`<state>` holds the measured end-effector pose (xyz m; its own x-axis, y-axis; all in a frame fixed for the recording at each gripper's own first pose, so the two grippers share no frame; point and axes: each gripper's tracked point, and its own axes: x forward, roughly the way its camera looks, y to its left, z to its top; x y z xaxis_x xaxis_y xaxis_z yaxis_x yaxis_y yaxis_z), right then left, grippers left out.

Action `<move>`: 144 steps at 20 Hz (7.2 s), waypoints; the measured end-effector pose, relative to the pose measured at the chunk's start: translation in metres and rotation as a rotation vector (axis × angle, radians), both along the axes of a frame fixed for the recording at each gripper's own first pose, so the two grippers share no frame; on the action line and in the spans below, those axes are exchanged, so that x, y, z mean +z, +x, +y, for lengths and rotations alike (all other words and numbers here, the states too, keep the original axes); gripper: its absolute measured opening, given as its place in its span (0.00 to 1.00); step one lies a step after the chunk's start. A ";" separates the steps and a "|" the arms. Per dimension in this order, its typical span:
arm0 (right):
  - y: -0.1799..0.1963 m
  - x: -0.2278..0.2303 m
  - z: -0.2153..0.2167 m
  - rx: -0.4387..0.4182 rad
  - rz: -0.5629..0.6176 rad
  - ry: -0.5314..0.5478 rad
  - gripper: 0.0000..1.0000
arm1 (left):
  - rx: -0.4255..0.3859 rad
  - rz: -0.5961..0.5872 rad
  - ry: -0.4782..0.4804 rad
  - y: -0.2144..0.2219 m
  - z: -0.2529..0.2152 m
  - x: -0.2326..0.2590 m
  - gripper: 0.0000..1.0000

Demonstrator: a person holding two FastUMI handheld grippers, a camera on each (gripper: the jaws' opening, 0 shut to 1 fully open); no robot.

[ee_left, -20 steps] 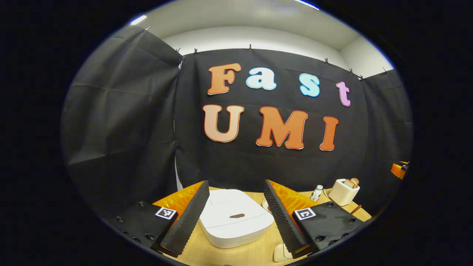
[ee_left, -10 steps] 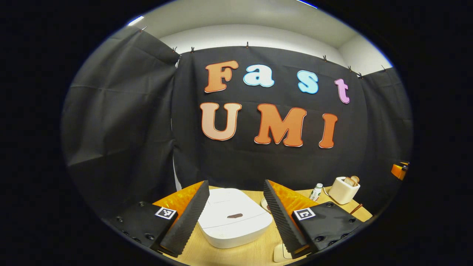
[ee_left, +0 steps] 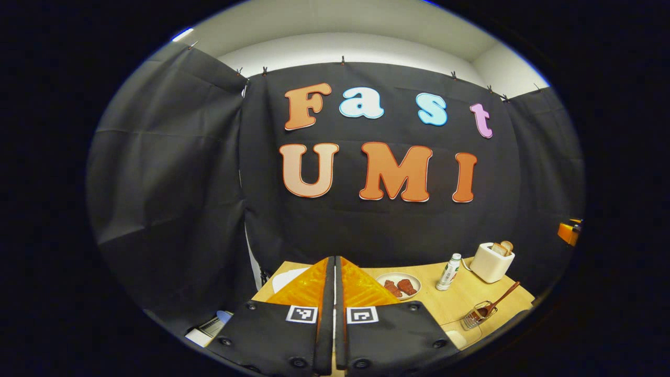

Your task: Close the left gripper, press the button to open the rice cooker; take a wooden spoon from the chopstick holder with the right hand, scoop a spoonful of rice and pour it into the rice cooker, then put the wooden spoon back into the chopstick holder.

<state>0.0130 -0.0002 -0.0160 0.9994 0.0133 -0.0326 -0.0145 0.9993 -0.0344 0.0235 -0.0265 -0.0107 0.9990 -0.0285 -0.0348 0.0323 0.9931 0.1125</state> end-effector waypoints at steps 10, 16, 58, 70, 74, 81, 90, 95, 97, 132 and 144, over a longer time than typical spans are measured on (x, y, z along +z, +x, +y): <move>0.001 -0.009 0.003 0.012 0.024 0.014 0.95 | -0.111 0.147 -0.015 0.035 -0.028 -0.042 0.04; 0.002 -0.017 -0.007 -0.006 0.049 0.010 0.95 | -0.110 0.233 -0.004 0.077 -0.028 -0.082 0.05; -0.005 -0.057 -0.032 -0.069 0.144 0.022 0.95 | -0.072 0.203 -0.030 0.109 -0.007 -0.068 0.04; 0.012 -0.075 -0.019 0.003 0.118 0.093 0.95 | 0.010 0.074 -0.028 0.039 0.022 -0.003 0.05; 0.023 -0.096 -0.016 0.020 0.143 0.118 0.95 | 0.045 0.031 -0.021 0.025 0.029 0.011 0.19; 0.049 -0.154 -0.004 0.052 0.250 0.171 0.95 | 0.040 -0.005 -0.066 0.010 0.026 0.028 0.66; 0.080 -0.226 0.003 0.094 0.409 0.295 0.95 | 0.126 0.017 -0.087 0.001 0.044 0.022 1.00; 0.092 -0.258 0.015 0.145 0.498 0.336 0.93 | 0.219 0.007 -0.094 -0.005 0.060 0.018 1.00; 0.095 -0.270 0.018 0.161 0.531 0.340 0.87 | 0.245 0.023 -0.094 -0.009 0.062 0.012 1.00; 0.007 -0.122 0.121 0.290 0.282 0.117 0.02 | 0.090 0.039 -0.062 0.009 0.086 0.005 1.00; -0.014 -0.197 0.182 0.335 0.322 -0.116 0.02 | 0.074 0.059 -0.034 0.004 0.119 0.003 1.00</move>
<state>-0.0007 0.1814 -0.2134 0.8797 0.3109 -0.3598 -0.3632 0.9277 -0.0862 0.0274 0.0926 -0.0077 0.9946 0.0435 -0.0940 -0.0361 0.9962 0.0791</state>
